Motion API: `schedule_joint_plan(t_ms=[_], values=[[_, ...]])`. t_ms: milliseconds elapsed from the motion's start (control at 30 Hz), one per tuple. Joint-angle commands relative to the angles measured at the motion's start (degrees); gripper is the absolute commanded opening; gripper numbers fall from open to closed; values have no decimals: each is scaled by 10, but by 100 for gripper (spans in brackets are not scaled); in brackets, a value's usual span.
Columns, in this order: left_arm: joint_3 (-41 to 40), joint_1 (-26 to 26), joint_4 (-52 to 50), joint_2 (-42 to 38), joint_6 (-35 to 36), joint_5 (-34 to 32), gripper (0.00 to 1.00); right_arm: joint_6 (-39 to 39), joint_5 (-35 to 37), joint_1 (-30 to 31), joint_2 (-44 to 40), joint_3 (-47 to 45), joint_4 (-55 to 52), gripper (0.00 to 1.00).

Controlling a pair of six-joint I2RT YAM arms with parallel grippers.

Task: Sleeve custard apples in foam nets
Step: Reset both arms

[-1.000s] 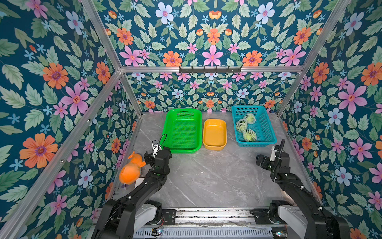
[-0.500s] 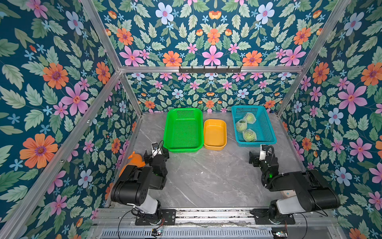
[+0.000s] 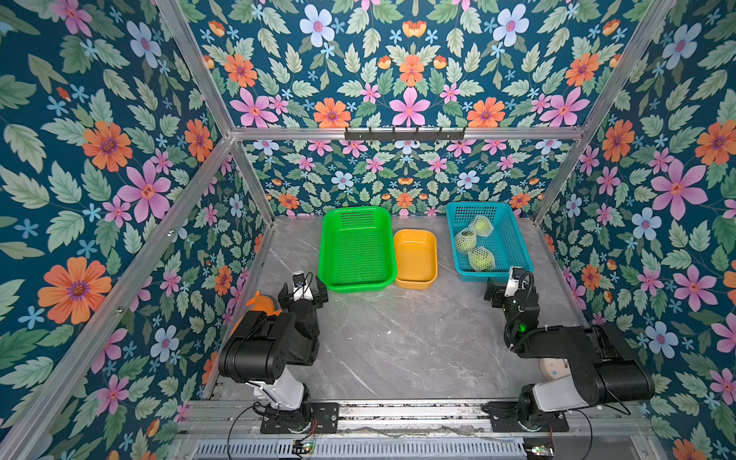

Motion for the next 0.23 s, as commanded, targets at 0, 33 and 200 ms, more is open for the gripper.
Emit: schedule_joint_plan(t_ms=[0, 33, 200], values=[[7, 1, -8, -1, -5, 1, 100, 1, -3, -6, 0, 10, -11, 99], [7, 1, -8, 0, -5, 1, 100, 9, -27, -17, -4, 18, -42, 99], [8, 2, -11, -1, -6, 1, 100, 11, -38, -23, -5, 20, -46, 99]])
